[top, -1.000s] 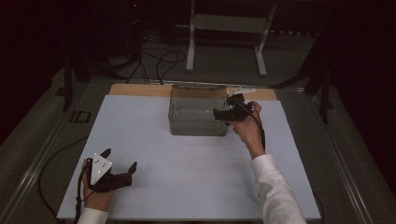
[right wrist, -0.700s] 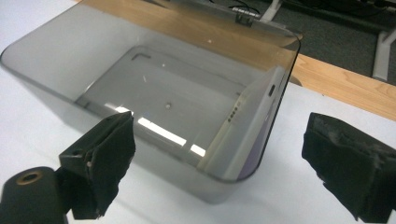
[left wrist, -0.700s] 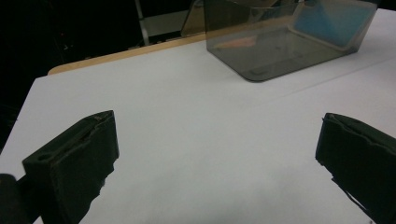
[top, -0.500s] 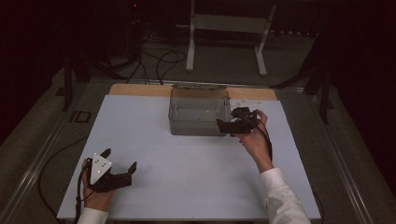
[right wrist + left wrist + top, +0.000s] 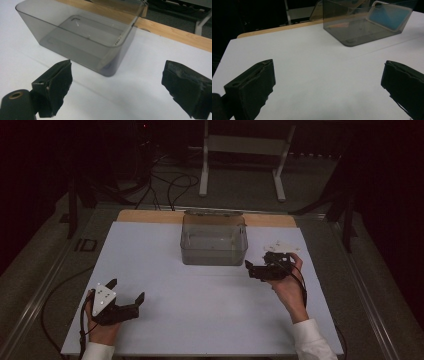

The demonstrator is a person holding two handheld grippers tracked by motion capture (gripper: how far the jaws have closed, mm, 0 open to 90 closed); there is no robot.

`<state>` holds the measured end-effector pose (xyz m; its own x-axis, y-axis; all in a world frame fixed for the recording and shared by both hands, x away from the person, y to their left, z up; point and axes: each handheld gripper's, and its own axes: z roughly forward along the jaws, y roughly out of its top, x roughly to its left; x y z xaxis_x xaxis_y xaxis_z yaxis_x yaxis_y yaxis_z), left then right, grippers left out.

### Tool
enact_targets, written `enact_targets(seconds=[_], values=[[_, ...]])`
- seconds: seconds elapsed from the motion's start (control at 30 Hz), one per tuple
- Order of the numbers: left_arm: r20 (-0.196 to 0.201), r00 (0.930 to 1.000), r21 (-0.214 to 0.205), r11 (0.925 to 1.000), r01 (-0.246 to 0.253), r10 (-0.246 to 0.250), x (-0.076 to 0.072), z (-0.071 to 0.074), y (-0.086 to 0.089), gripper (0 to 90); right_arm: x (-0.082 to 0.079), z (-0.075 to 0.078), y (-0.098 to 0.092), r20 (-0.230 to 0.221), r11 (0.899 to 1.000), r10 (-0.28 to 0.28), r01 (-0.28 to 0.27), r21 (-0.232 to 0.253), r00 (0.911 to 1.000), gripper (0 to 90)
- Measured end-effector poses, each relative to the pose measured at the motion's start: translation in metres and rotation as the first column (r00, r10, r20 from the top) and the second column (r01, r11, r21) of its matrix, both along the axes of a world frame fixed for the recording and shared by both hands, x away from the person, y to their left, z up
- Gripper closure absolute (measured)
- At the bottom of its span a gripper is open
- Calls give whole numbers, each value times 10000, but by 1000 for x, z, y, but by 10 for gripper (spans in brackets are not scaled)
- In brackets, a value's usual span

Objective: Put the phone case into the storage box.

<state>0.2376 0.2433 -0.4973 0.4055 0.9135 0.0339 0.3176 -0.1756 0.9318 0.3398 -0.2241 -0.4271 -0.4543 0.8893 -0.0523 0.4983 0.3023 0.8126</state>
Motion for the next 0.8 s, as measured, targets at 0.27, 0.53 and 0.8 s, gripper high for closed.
enact_targets(seconds=[0.27,0.53,0.8], values=[[43,9999,-120,9998,127,-126,0,2,1,1,-33,-6,-9,590,9998,171,-168,-56,9981,95],[175,9994,-258,9992,315,-311,-2,5,3,1,-57,-26,-20,732,9996,-94,74,275,9973,96],[312,9976,-273,9977,619,-611,-3,6,0,1,-81,-43,-36,1725,9961,-202,49,885,9848,96]])
